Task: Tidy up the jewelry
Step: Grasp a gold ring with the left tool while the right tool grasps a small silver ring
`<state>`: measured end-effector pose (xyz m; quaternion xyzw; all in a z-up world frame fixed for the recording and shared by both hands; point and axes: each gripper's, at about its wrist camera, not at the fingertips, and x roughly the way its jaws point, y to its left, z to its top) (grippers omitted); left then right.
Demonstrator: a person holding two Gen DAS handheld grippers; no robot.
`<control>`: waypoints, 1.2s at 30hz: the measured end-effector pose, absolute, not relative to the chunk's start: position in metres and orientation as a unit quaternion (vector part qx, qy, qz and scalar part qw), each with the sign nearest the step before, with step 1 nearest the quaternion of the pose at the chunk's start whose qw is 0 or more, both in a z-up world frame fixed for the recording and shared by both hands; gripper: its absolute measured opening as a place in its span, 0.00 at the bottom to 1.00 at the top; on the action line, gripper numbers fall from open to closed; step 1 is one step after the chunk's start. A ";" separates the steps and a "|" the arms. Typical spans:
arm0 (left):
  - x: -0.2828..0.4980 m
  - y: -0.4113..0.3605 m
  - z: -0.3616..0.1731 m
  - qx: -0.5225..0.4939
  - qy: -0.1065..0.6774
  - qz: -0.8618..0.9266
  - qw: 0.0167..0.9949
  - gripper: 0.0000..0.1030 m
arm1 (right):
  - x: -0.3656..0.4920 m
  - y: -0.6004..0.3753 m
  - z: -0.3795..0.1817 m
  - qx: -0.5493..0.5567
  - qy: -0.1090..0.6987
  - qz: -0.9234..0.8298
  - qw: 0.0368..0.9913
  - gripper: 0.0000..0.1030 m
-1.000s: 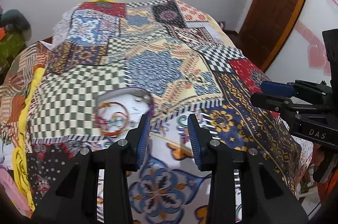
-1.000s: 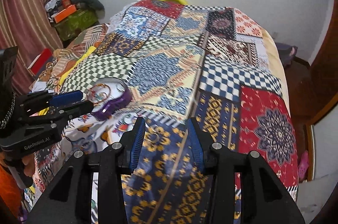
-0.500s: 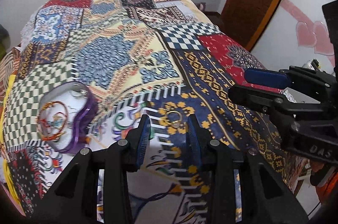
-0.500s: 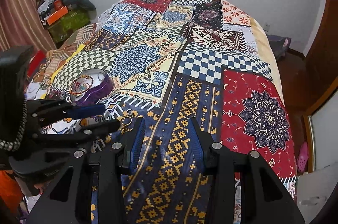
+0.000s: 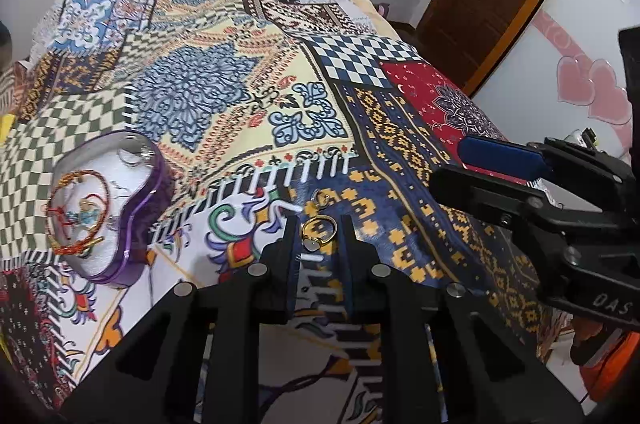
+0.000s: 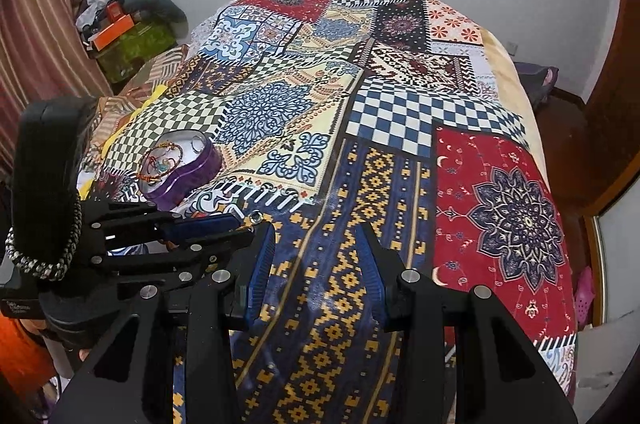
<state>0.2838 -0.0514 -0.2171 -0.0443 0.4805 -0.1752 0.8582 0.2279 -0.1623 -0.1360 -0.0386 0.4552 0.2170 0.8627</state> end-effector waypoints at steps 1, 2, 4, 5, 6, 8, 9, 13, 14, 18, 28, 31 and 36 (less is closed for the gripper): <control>0.282 -0.050 -0.216 -0.042 0.478 -0.171 0.861 0.16 | 0.228 -0.159 -0.137 -0.042 0.455 0.219 0.862 0.37; 0.280 -0.047 -0.215 -0.040 0.473 -0.165 0.864 0.16 | 0.229 -0.157 -0.138 -0.045 0.455 0.221 0.862 0.37; 0.276 -0.039 -0.212 -0.036 0.465 -0.151 0.871 0.16 | 0.230 -0.149 -0.141 -0.056 0.457 0.228 0.858 0.37; 0.274 -0.035 -0.211 -0.034 0.461 -0.143 0.875 0.16 | 0.231 -0.145 -0.143 -0.061 0.459 0.232 0.856 0.37; 0.273 -0.030 -0.209 -0.033 0.457 -0.135 0.879 0.16 | 0.231 -0.141 -0.145 -0.065 0.460 0.236 0.853 0.37; 0.271 -0.021 -0.205 -0.034 0.450 -0.125 0.884 0.16 | 0.234 -0.132 -0.150 -0.076 0.465 0.243 0.848 0.37; 0.270 -0.016 -0.203 -0.033 0.445 -0.120 0.887 0.16 | 0.235 -0.127 -0.153 -0.084 0.468 0.246 0.845 0.37; 0.269 -0.003 -0.196 -0.031 0.432 -0.109 0.895 0.16 | 0.239 -0.112 -0.163 -0.112 0.475 0.253 0.836 0.37; 0.269 -0.001 -0.195 -0.033 0.431 -0.109 0.895 0.16 | 0.240 -0.109 -0.166 -0.119 0.478 0.254 0.832 0.37; 0.268 0.005 -0.194 -0.038 0.424 -0.106 0.899 0.16 | 0.243 -0.103 -0.172 -0.133 0.480 0.254 0.829 0.36; 0.265 0.010 -0.195 -0.046 0.419 -0.099 0.901 0.16 | 0.239 -0.095 -0.174 -0.154 0.468 0.259 0.831 0.08; 0.261 0.013 -0.191 -0.047 0.415 -0.095 0.904 0.16 | 0.237 -0.097 -0.171 -0.157 0.462 0.253 0.836 0.08; 0.255 0.019 -0.180 -0.042 0.404 -0.089 0.909 0.16 | 0.232 -0.102 -0.159 -0.145 0.454 0.250 0.843 0.08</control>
